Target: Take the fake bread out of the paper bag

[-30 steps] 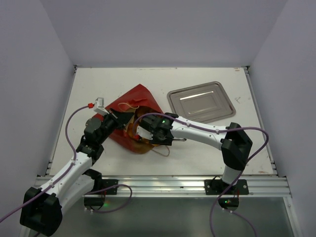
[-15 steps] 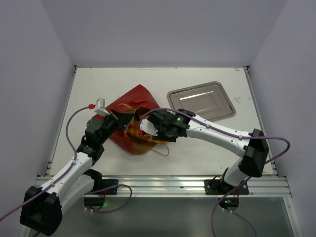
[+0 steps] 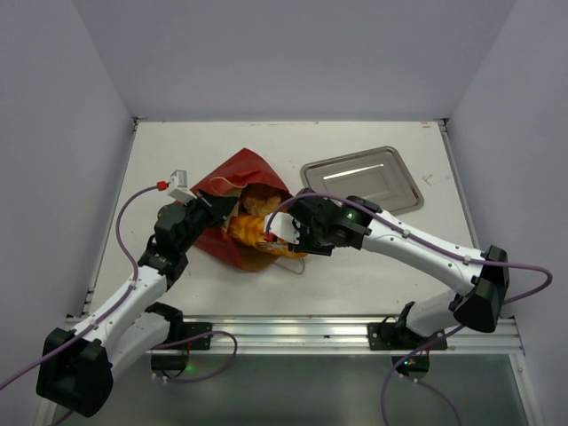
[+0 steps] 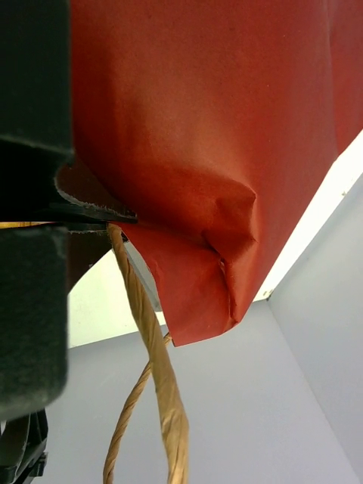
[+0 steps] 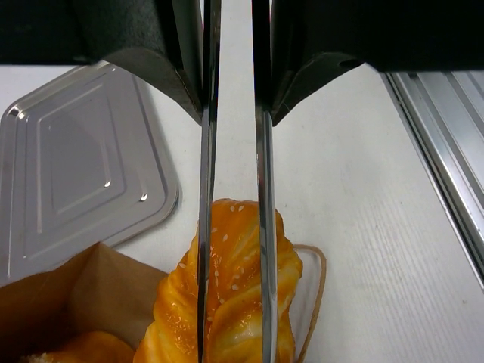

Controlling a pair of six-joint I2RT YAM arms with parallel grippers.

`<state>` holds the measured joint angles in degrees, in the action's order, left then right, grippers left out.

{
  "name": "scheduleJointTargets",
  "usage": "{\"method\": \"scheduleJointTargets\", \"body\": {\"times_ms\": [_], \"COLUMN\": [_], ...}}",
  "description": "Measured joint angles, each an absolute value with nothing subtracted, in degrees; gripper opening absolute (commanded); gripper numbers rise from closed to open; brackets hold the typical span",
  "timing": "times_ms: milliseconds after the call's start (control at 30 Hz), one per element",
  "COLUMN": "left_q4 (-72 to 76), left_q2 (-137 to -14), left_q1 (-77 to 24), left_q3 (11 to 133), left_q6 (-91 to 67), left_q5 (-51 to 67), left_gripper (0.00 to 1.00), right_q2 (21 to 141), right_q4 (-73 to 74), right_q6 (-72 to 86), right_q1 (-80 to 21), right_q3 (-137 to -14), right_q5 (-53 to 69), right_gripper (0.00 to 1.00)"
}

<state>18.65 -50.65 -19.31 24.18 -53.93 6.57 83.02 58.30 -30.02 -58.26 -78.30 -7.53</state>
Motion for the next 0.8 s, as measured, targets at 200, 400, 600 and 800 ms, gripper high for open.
{"method": "scheduleJointTargets", "body": {"times_ms": [200, 400, 600, 800], "left_q4": [17.69, 16.34, 15.09, 14.04], "left_q2": [-51.75, -52.01, -54.13, -55.29], "left_q1": [-19.33, -19.33, -19.33, -19.33], "left_q3": [25.71, 27.57, 29.91, 31.55], "left_q6": [-53.95, -53.95, -53.82, -52.75], "left_q5": [5.28, 3.03, 0.91, 0.27], "left_gripper": [0.00, 0.00, 0.00, 0.00], "right_q2": [76.69, 67.72, 58.94, 53.80], "right_q4": [59.05, 59.81, 60.47, 61.76], "right_q6": [-31.11, -32.45, -33.32, -33.43], "right_q1": [-55.31, -49.43, -43.44, -32.36], "right_q3": [-74.52, -71.22, -67.51, -66.06], "right_q5": [-4.91, -2.13, -1.23, 0.51], "right_gripper": [0.00, 0.00, 0.00, 0.00]}}
